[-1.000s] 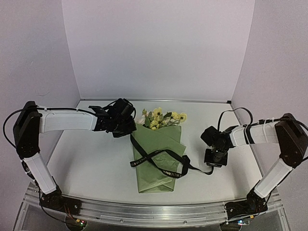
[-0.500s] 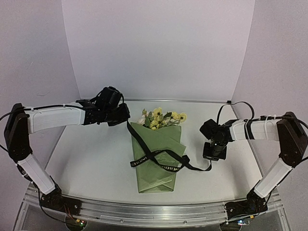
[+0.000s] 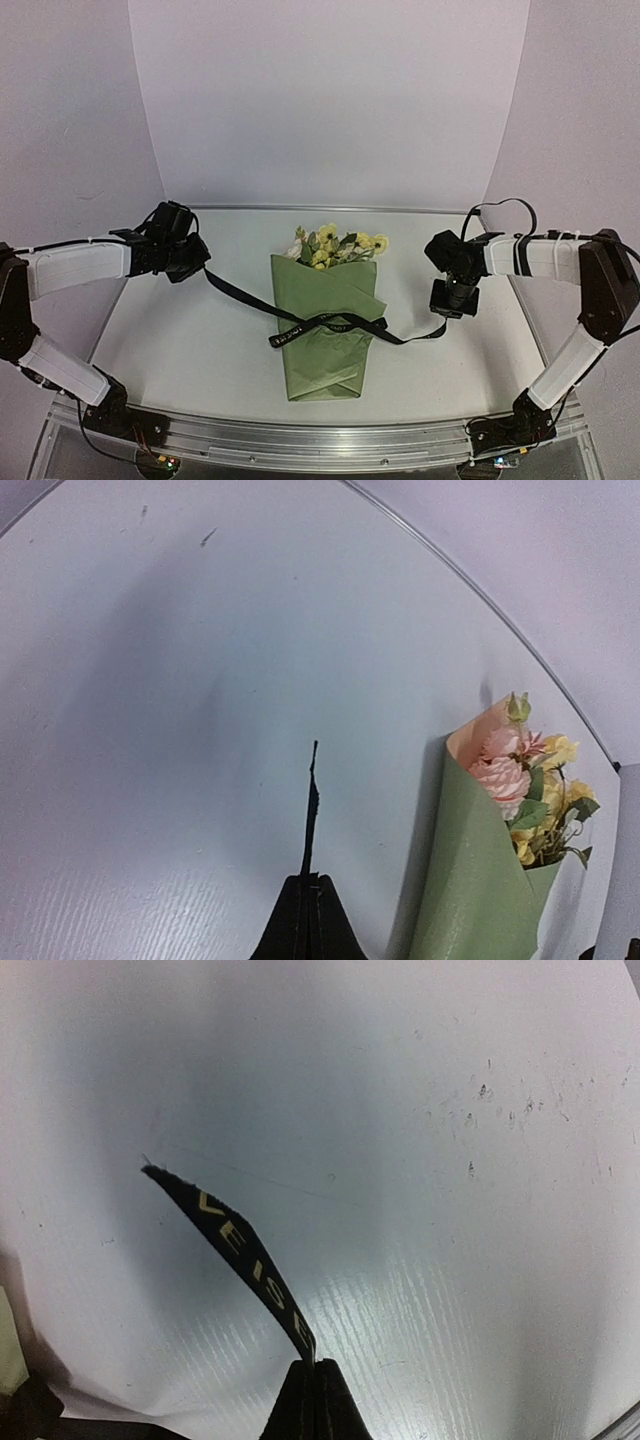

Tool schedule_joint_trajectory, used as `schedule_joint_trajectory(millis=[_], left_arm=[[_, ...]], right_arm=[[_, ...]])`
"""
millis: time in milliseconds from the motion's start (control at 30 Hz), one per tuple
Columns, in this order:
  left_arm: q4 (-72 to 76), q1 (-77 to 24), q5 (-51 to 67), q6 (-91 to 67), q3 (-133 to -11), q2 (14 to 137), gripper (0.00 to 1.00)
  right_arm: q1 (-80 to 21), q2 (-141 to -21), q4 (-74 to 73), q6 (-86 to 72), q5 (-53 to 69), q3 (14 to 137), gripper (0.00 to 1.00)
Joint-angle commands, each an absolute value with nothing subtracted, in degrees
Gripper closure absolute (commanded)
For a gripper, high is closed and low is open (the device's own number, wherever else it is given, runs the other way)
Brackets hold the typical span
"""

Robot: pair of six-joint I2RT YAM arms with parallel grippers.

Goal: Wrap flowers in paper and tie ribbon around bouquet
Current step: Cross the ribbon over the folded bouquet.

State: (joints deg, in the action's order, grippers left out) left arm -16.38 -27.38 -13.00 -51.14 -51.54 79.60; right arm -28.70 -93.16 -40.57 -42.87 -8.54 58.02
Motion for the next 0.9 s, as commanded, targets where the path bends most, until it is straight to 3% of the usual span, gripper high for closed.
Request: schedule_joint_trajectory(millis=[0,867], left_arm=[[-18.8,-26.2,-16.1,-55.6,-47.4,75.1,1.0],[-13.1,-12.8,-7.2,-58.2,-35.5,77.9,1.0]], right_arm=[[-27.4,-94.9,-42.3,-41.9,-9.9,60.5,1.0],[-21.4,-98.8,-44.8,-39.8,-5.5,63.1,1.0]])
